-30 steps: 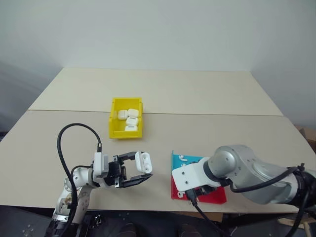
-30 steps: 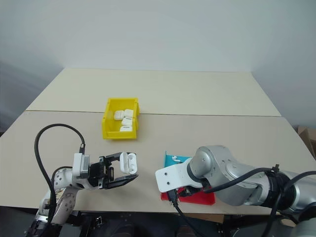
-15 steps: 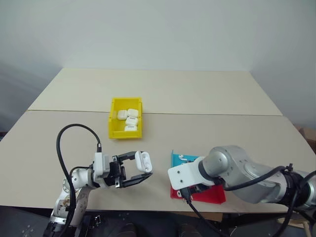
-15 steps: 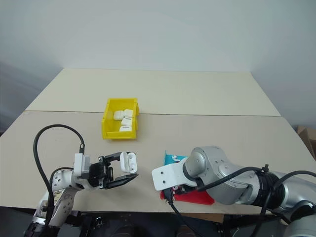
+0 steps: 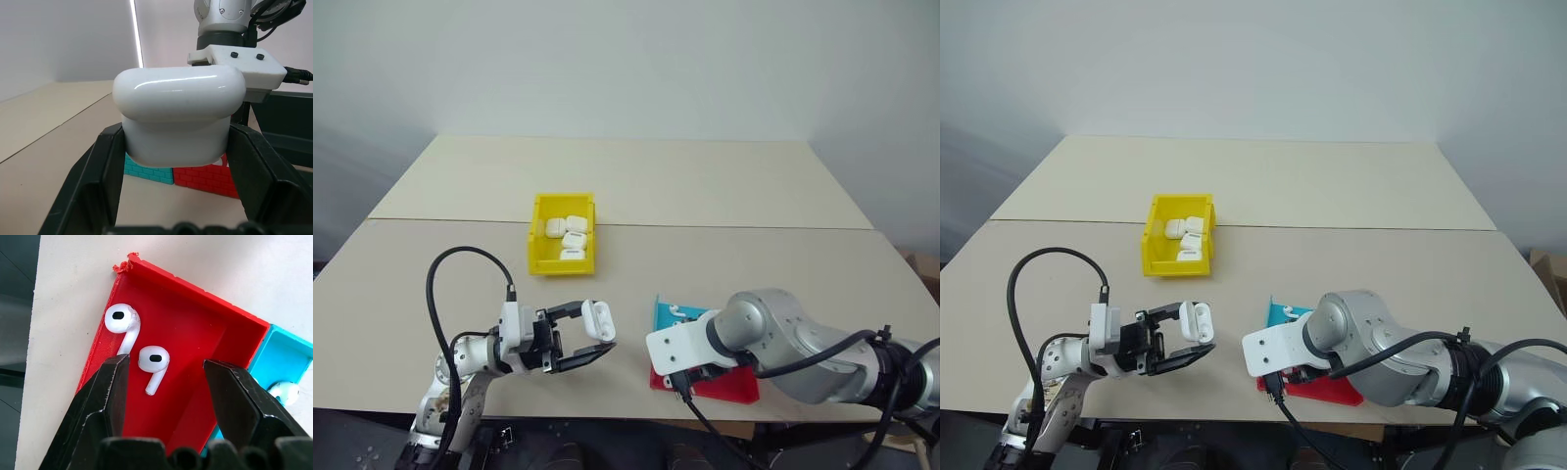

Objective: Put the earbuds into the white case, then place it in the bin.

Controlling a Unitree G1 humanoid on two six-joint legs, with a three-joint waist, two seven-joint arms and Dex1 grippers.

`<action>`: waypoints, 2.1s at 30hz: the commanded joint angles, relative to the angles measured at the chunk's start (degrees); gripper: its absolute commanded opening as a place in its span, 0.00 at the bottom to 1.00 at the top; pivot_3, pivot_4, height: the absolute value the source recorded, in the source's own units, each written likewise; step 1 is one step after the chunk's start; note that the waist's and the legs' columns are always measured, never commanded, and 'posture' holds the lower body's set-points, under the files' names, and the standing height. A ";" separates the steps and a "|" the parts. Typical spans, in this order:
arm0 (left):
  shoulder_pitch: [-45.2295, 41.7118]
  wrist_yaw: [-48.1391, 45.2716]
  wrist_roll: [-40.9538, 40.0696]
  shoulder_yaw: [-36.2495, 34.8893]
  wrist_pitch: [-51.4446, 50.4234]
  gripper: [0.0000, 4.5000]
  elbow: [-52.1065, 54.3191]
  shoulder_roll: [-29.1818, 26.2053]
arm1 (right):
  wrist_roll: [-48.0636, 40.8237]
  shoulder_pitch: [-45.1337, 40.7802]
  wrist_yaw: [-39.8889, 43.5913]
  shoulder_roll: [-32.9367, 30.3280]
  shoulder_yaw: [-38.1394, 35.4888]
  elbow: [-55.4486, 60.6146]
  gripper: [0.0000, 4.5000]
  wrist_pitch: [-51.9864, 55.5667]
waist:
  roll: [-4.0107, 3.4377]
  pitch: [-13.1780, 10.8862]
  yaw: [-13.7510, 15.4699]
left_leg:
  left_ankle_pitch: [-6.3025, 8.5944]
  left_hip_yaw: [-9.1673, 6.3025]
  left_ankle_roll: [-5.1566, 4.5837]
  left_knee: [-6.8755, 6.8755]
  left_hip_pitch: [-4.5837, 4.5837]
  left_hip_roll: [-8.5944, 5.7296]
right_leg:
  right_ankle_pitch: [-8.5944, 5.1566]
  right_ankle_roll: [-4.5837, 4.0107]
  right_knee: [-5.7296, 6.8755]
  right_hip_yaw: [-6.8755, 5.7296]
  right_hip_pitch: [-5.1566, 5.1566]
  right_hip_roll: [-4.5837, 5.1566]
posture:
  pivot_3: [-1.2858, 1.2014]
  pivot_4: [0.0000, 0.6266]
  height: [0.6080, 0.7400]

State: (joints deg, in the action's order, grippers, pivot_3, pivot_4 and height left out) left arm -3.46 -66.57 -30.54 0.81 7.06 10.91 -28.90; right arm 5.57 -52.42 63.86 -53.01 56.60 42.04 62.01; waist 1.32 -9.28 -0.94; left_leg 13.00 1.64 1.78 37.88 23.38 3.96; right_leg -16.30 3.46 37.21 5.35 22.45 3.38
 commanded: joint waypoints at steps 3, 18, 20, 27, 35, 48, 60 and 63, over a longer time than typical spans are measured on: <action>0.43 1.33 -0.16 -0.39 -1.79 0.62 3.72 -0.95 | 0.29 -0.29 0.24 0.19 -1.45 1.82 0.65 1.84 | 0.00 0.00 0.03 | 0.00 0.00 0.00 0.00 0.00 0.00 | 0.00 0.00 0.00 0.00 0.00 0.00 | 0.52 0.24 1.00; 1.32 2.60 0.45 -0.36 -3.34 0.62 4.69 -1.45 | 0.38 -0.29 -0.29 0.94 -1.01 1.90 0.46 2.42 | 0.00 0.00 -0.01 | 0.00 0.00 0.00 0.00 0.02 0.00 | 0.00 0.00 -0.01 0.00 0.03 0.00 | 0.52 0.24 1.00; 1.29 2.63 0.61 -0.31 -3.17 0.62 4.57 -1.38 | 0.31 -0.38 -0.19 1.08 -0.89 1.90 0.46 2.38 | 0.00 0.00 -0.04 | 0.00 0.00 0.00 -0.01 0.03 0.00 | 0.00 0.00 -0.01 0.00 0.04 0.00 | 0.52 0.24 1.00; 1.04 2.77 0.98 -0.38 -2.89 0.62 4.40 -0.99 | 0.92 0.14 -0.47 1.53 0.36 1.16 0.46 1.70 | 0.00 0.00 -0.01 | 0.00 0.00 0.00 -0.01 0.05 0.00 | 0.00 0.00 -0.01 0.00 0.06 0.00 | 0.52 0.24 1.00; 1.34 3.31 1.21 -0.28 -2.89 0.62 4.75 -0.95 | 2.03 0.40 -0.63 1.20 1.23 0.25 0.46 0.73 | 0.00 0.00 -0.03 | 0.00 0.00 0.00 -0.01 0.10 0.00 | 0.00 0.00 -0.01 0.00 0.12 0.00 | 0.52 0.24 1.00; 1.35 4.01 1.53 -0.14 -2.90 0.62 4.87 -0.83 | 3.16 1.27 0.17 1.32 0.65 -0.06 0.26 -0.07 | 0.00 0.00 -0.02 | 0.00 0.00 0.00 -0.01 0.12 0.00 | 0.00 0.00 -0.01 0.00 0.14 0.00 | 0.52 0.24 1.00; 1.45 4.60 1.59 -0.08 -2.90 0.62 5.10 -0.85 | 3.91 1.70 0.63 1.02 0.58 0.00 0.18 -0.83 | 0.00 0.00 -0.02 | 0.00 0.00 0.00 -0.01 0.12 0.00 | 0.00 0.00 -0.01 0.00 0.14 0.00 | 0.52 0.24 1.00; 1.35 4.66 1.46 0.01 -3.06 0.62 5.19 -0.79 | 3.86 1.95 0.77 0.97 0.22 0.12 0.16 -0.73 | 0.00 0.00 -0.01 | 0.00 0.00 0.00 -0.01 0.12 0.00 | 0.00 0.00 -0.01 0.00 0.14 0.00 | 0.52 0.24 1.00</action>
State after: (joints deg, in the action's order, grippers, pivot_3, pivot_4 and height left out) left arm -2.08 -62.08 -29.09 0.93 3.47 13.71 -29.71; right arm 8.81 -50.72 64.39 -51.48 57.90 41.43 61.80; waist 1.32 -9.28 -0.95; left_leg 13.01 1.64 1.78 37.87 23.50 3.96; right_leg -16.30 3.46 37.20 5.35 22.58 3.38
